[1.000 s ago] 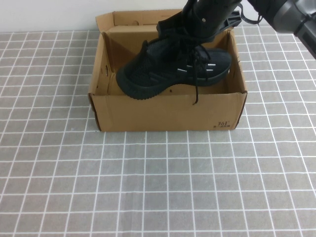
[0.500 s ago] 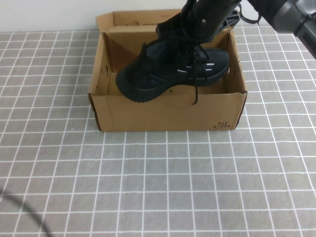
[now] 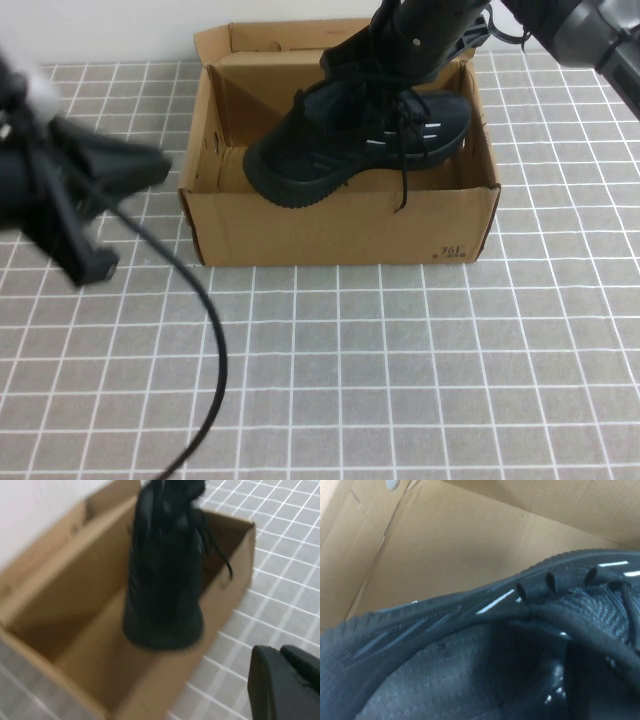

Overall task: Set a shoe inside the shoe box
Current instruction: Hand over the shoe

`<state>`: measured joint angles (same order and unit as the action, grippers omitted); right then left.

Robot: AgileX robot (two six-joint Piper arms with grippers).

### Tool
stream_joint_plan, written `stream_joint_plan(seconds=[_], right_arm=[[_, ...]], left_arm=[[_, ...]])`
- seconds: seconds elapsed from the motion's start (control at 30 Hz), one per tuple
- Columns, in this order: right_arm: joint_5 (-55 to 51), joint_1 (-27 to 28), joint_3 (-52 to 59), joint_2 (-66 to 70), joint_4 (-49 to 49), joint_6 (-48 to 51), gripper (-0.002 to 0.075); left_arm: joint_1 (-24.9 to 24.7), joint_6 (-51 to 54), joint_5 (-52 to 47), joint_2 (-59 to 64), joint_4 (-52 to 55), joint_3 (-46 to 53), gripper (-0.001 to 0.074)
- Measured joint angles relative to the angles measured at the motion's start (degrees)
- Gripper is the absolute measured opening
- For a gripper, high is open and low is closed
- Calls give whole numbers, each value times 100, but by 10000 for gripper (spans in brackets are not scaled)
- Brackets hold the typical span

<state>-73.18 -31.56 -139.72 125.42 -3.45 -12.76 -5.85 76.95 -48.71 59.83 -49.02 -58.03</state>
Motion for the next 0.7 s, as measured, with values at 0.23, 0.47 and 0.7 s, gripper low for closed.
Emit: stream_joint_plan(seconds=[0.23,0.47,0.7], right_arm=[[0,14,0,0,0,0,5],[10,27,0,0,-9,0,5],[54,27,0,0,-9,0,5]], left_arm=[[-960,545,243,1103,197,-1150,-1],[-2009,281,89,2236,1700,-2485,15],[-2599,16,-271,2672,2561,-3163,344]])
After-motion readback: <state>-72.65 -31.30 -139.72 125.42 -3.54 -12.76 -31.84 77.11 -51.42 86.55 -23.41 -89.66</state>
